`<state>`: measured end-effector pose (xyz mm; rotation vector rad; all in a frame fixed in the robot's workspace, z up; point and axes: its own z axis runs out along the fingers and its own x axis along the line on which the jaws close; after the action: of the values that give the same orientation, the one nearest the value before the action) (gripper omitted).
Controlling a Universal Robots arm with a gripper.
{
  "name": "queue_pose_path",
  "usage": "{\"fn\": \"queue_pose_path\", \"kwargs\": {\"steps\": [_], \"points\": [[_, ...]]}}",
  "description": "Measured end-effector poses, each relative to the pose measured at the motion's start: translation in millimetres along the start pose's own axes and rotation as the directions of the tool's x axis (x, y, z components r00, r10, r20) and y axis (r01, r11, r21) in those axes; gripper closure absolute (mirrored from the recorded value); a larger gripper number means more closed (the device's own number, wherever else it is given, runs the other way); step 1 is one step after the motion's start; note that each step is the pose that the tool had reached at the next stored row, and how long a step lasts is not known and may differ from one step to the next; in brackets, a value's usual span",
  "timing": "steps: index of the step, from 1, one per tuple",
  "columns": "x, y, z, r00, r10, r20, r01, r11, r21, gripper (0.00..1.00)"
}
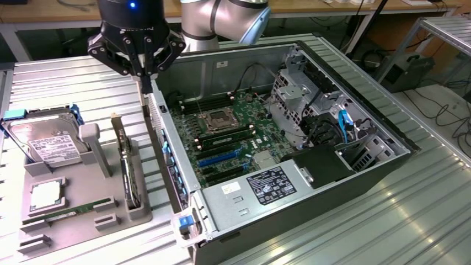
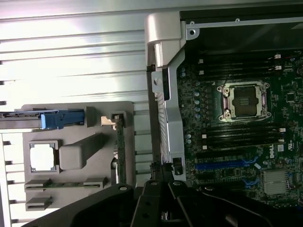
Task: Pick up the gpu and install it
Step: 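Reach for the gpu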
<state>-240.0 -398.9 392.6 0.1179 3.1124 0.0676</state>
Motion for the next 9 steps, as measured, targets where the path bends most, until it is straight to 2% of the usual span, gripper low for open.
{"fn": "queue_pose_path", "kwargs": {"steps": [9], "points": [[2.1, -0.2, 0.0, 1.0, 0.0, 0.0, 0.0, 1.0, 0.0, 0.89]]}}
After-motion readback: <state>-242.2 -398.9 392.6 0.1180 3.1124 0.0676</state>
